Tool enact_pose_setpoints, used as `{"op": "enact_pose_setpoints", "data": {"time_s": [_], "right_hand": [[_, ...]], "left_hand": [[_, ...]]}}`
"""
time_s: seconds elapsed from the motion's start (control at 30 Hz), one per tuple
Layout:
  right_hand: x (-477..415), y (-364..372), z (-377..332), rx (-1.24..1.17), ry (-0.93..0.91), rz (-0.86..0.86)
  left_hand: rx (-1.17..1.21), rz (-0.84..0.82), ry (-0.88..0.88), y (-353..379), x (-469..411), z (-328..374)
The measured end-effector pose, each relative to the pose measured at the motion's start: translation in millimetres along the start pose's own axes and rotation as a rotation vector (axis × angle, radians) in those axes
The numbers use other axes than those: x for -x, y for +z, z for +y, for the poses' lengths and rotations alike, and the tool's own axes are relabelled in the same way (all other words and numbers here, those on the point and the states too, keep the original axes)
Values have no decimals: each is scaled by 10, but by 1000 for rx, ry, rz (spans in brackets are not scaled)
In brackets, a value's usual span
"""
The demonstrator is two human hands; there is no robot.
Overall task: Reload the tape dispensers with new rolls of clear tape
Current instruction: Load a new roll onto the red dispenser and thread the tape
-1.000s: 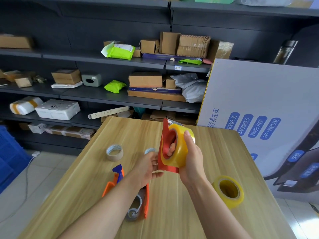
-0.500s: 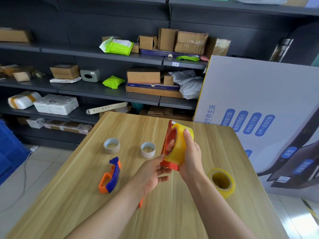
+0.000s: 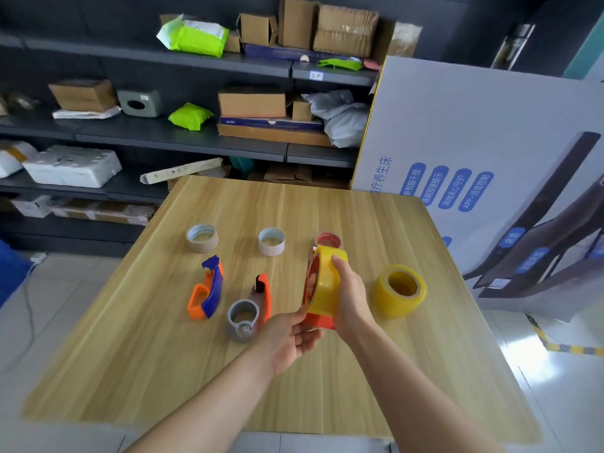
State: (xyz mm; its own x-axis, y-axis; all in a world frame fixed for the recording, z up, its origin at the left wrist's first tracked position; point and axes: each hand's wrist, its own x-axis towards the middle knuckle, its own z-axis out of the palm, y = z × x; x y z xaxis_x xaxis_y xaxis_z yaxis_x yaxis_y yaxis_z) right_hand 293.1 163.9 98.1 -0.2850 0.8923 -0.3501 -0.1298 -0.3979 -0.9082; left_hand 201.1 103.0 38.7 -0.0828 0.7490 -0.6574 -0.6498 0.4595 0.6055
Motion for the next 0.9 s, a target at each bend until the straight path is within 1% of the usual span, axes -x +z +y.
{"op": "enact_pose_setpoints", "data": {"time_s": [0.27,0.4,0.5,0.7,0.9], "right_hand": [[306,-307,674,85,111,16],[439,-497,882,97,186,38],[470,-638,982,80,221,23],[410,-908,1087,181,304,-53],[257,-996,1211,212,360,-55]], "left_hand": [[-9,19,-182,-267,111,-692],[-10,64,-254,-238,112,-965],[-6,58,-293,-184,104,-1101],[44,39,-309,-133,-22,-1315],[24,35,-285,-67,-146,-1474]]}}
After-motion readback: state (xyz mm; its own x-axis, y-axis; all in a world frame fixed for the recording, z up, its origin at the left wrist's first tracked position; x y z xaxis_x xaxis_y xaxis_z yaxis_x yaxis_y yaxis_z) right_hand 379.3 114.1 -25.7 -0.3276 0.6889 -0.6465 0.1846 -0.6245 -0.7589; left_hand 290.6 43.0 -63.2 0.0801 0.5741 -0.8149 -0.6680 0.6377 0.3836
